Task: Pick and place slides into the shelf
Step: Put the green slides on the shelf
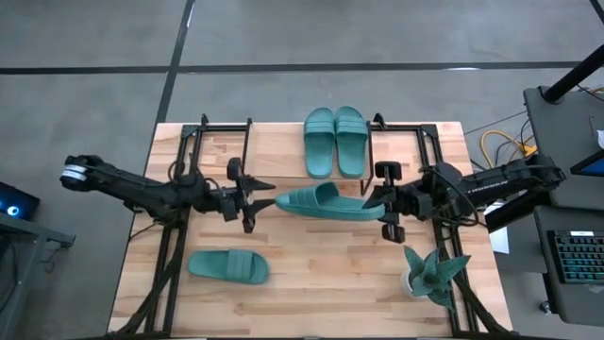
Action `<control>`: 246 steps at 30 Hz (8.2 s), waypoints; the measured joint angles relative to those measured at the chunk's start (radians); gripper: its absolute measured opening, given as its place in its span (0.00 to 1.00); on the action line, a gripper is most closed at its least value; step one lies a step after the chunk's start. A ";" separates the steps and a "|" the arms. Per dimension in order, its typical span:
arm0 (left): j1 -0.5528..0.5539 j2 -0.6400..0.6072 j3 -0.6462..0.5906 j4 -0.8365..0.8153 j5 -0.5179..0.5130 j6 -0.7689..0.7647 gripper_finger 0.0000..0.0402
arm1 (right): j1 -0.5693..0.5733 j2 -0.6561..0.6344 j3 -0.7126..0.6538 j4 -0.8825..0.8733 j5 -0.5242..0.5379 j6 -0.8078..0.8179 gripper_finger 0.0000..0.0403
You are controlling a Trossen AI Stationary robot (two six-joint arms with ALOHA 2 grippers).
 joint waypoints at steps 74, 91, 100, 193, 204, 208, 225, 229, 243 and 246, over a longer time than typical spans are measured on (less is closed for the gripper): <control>-0.100 0.197 0.225 -0.172 -0.934 -0.079 0.05 | 0.000 -0.181 -0.002 -0.386 0.331 0.158 0.56; -0.083 0.439 0.373 -0.165 -1.347 0.051 0.05 | 0.000 -0.164 -0.002 -0.410 0.332 0.158 0.56; -0.021 0.500 0.371 -0.162 -1.346 -0.162 0.05 | 0.000 -0.164 -0.002 -0.436 0.332 0.158 0.56; -0.280 0.212 0.212 -0.193 -1.113 -0.059 0.52 | -0.305 0.458 0.619 -0.962 0.710 -0.628 0.16; -0.410 -0.093 0.012 -0.203 -0.678 -0.161 0.52 | -0.303 0.458 0.520 -0.731 0.497 -0.628 0.16; -0.423 -0.110 0.011 -0.201 -0.672 -0.166 0.52 | -0.310 0.458 0.465 -0.619 0.456 -0.636 0.16; -0.413 0.044 0.083 -0.181 -0.839 0.009 0.53 | -0.338 0.458 0.413 -0.575 0.274 -0.536 0.16; -0.406 0.049 0.093 -0.171 -0.842 0.008 0.52 | -0.338 0.457 0.413 -0.572 0.265 -0.519 0.16; -0.397 0.083 0.131 -0.119 -0.831 0.028 0.52 | -0.338 0.456 0.412 -0.582 0.266 -0.506 0.16; -0.386 0.111 0.147 -0.090 -0.827 0.064 0.52 | -0.338 0.456 0.410 -0.584 0.266 -0.504 0.16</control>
